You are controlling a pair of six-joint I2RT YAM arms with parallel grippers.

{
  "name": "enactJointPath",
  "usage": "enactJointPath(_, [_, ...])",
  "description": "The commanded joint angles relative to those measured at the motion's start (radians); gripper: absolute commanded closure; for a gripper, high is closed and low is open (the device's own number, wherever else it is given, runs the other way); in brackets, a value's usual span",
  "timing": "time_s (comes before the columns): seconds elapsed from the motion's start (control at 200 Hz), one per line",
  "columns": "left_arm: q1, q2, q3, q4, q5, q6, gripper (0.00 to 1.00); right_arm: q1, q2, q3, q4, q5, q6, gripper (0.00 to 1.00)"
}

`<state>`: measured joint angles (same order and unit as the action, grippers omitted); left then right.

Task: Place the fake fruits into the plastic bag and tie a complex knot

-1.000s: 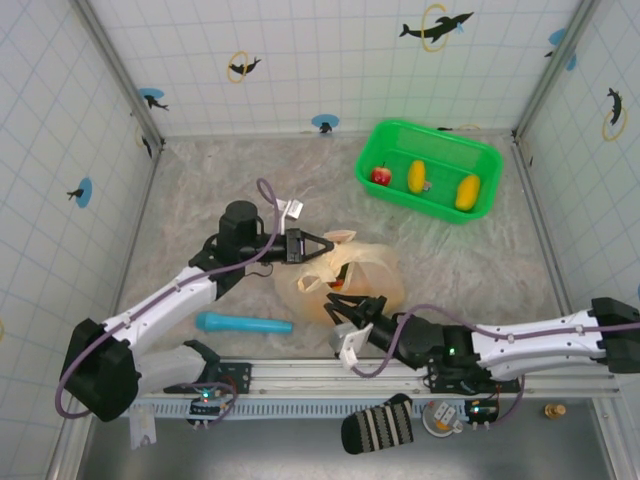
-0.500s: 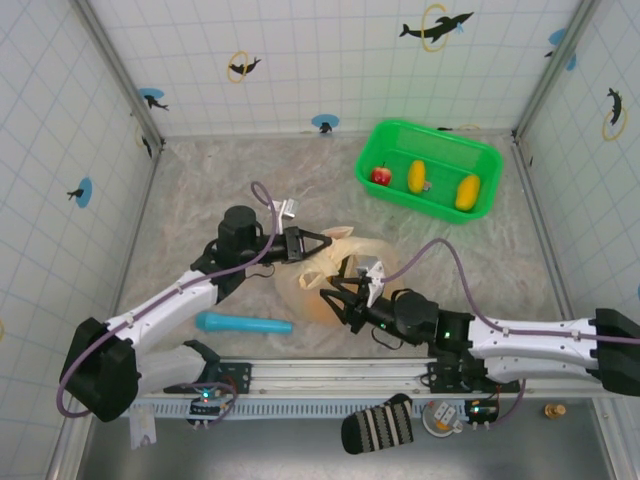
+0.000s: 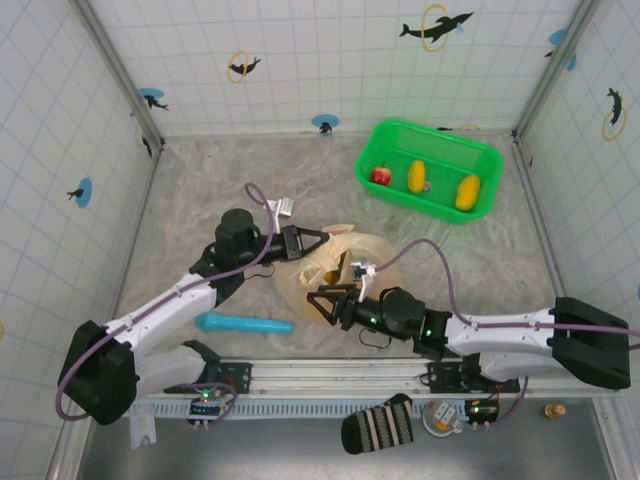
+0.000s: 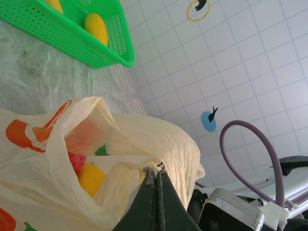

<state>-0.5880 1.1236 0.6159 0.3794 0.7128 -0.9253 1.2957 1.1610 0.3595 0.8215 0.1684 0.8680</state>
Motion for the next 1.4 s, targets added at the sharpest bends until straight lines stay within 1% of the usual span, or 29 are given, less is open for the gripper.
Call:
enactJointPath(0.0, [0.008,-0.023,-0.003,0.039,-0.02,-0.009,1.0,-0.012,0.024,0.059,0.118,0.016,0.035,0.43])
enactJointPath(0.125, [0.006,-0.031,-0.006,0.041,-0.024,-0.01,1.0,-0.029,0.05,0.068,0.139,0.043,0.056,0.48])
enactJointPath(0.23, [-0.001,-0.04,-0.014,0.042,-0.03,-0.006,1.0,-0.045,0.076,0.08,0.14,0.057,0.07,0.58])
enactJointPath(0.295, [-0.006,-0.041,-0.018,0.043,-0.032,-0.004,1.0,-0.055,0.083,0.082,0.141,0.064,0.074,0.69])
enactJointPath(0.33, [-0.006,-0.042,-0.019,0.042,-0.032,-0.001,1.0,-0.059,0.084,0.082,0.133,0.065,0.074,0.78])
enactJointPath(0.395, [-0.006,-0.05,-0.014,0.023,-0.044,0.016,1.0,-0.058,0.069,0.078,0.1,0.068,0.058,0.91])
enactJointPath(0.43, [-0.006,-0.053,-0.006,0.006,-0.051,0.031,1.0,-0.059,0.054,0.071,0.073,0.073,0.052,0.97])
enactJointPath(0.455, [-0.006,-0.054,0.002,-0.009,-0.054,0.044,1.0,-0.058,0.039,0.063,0.058,0.076,0.046,1.0])
enactJointPath(0.545, [-0.005,-0.066,0.045,-0.091,-0.083,0.109,1.0,-0.056,-0.032,0.008,0.005,0.086,0.034,1.0])
enactJointPath(0.625, [0.0,-0.077,0.071,-0.127,-0.104,0.15,1.0,-0.056,-0.102,-0.037,-0.062,0.095,0.026,1.0])
enactJointPath(0.771, [0.01,-0.078,0.101,-0.153,-0.132,0.192,1.0,-0.055,-0.224,-0.12,-0.188,0.121,0.031,1.0])
enactJointPath(0.901, [0.013,-0.07,0.12,-0.163,-0.157,0.218,1.0,-0.057,-0.314,-0.176,-0.263,0.111,0.036,1.0])
enactJointPath(1.131, [0.015,-0.069,0.152,-0.219,-0.205,0.286,1.0,-0.059,-0.443,-0.216,-0.385,0.099,0.027,1.0])
enactJointPath(1.396, [0.016,-0.085,0.15,-0.252,-0.224,0.322,1.0,-0.072,-0.504,-0.252,-0.417,0.056,0.023,1.0])
